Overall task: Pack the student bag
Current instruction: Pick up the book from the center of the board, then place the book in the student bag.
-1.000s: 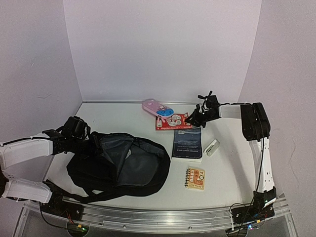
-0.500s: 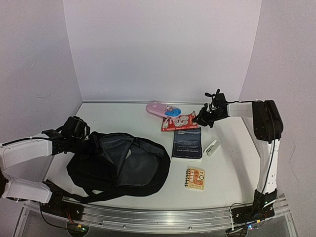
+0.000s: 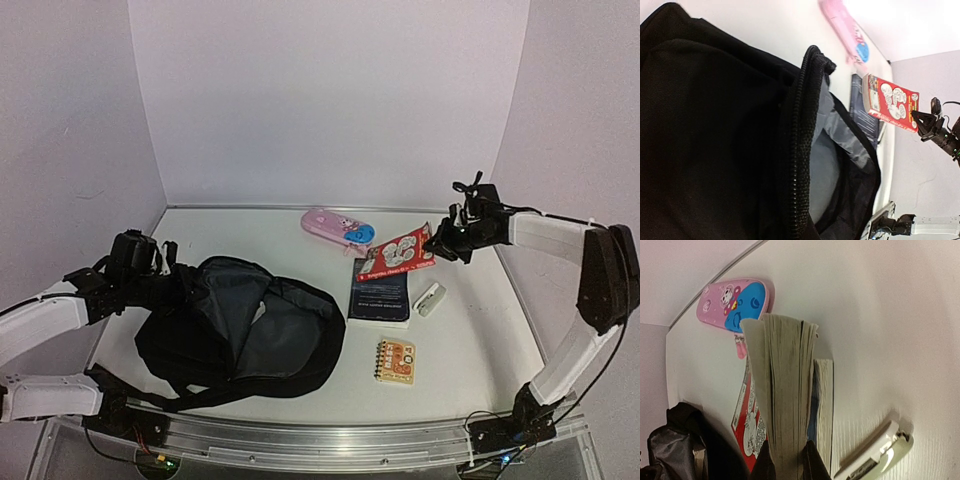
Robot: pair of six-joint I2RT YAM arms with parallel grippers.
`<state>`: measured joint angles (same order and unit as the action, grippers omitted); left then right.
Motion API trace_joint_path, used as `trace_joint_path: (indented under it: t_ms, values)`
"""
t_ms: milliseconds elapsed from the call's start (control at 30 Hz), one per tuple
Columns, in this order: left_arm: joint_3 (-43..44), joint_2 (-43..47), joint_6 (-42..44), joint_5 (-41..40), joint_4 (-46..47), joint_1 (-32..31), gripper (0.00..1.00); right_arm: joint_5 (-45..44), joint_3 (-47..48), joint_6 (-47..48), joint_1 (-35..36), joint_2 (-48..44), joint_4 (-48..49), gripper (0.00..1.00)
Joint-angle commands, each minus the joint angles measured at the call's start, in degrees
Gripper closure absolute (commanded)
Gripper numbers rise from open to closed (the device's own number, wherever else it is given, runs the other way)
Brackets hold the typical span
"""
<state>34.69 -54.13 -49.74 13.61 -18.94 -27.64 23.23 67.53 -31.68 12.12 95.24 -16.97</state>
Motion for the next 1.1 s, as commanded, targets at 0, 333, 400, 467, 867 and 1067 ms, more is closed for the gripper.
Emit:
trace_joint_path:
  t_ms: [0, 333, 400, 467, 867, 1067]
  values:
    - [-0.1, 3.8, -0.4, 3.7, 4.5, 0.4, 1.0, 2.1, -2.2, 0.0, 0.0, -13.6, -0.9, 1.0]
    - [4.4, 5.3, 1.2, 11.4, 6.7, 0.3, 1.0, 9.7, -6.2, -3.2, 2.1, -29.2, -6.7, 1.0]
    - [5.0, 5.5, 1.3, 13.0, 7.5, 0.4, 1.0, 9.7, -6.7, -4.0, 4.3, -30.4, -6.6, 1.0]
    - [5.3, 6.0, 1.0, 14.4, 9.0, 0.3, 1.0, 8.9, -6.9, -4.7, 7.3, -30.7, -6.4, 1.0]
    - [11.0, 5.5, 2.1, 20.9, 11.1, 0.3, 1.0, 4.4, -7.7, -12.8, 26.7, -21.6, 5.1, 1.0]
    - [13.5, 4.3, 3.5, 23.5, 11.2, 0.4, 1.0, 2.2, -7.9, -17.4, 31.9, -16.2, 13.0, 1.0]
